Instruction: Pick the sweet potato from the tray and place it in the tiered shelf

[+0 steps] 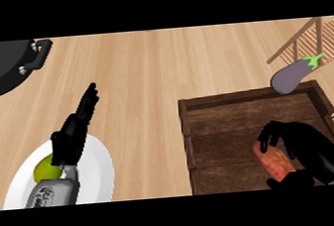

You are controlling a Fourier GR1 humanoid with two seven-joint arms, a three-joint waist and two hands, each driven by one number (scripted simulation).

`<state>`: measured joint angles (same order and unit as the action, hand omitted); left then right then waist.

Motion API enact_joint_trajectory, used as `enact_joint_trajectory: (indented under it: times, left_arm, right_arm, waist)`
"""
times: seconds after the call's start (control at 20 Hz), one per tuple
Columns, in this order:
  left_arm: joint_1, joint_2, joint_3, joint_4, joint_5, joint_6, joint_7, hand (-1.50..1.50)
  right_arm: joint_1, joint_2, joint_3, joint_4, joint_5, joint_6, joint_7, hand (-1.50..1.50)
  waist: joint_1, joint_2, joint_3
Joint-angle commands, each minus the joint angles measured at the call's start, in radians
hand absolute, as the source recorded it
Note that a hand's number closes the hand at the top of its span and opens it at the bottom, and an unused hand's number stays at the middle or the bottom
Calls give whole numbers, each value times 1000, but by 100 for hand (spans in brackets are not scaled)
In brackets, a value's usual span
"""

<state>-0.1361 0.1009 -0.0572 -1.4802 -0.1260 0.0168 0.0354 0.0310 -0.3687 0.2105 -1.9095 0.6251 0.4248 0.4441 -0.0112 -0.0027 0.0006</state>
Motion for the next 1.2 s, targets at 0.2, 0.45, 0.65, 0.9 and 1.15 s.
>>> enact_joint_trajectory:
  times: [0.2,0.45,0.65,0.9,1.15]
  left_arm:
    - [3,0,21,4,2,16,-4,0]
    - [14,-5,5,-9,-8,13,-8,0]
    - [-6,-17,3,47,-12,10,-41,0]
    - [14,21,18,1,17,-40,-15,0]
    - [14,2,12,-1,7,-26,-21,0]
  right_arm:
    - [229,-219,-283,-16,-268,-6,-625,150]
    - [233,-179,-512,1,-597,95,-693,150]
    - [246,-245,-719,50,-774,183,-738,150]
    - [192,-316,-904,26,-960,165,-522,150]
    - [95,-428,-1023,171,-985,148,-482,150]
  waist:
    - [-34,-3,3]
    - [-22,-4,0]
    - [-19,0,-1]
    - [3,-1,-2]
    - [13,2,-1]
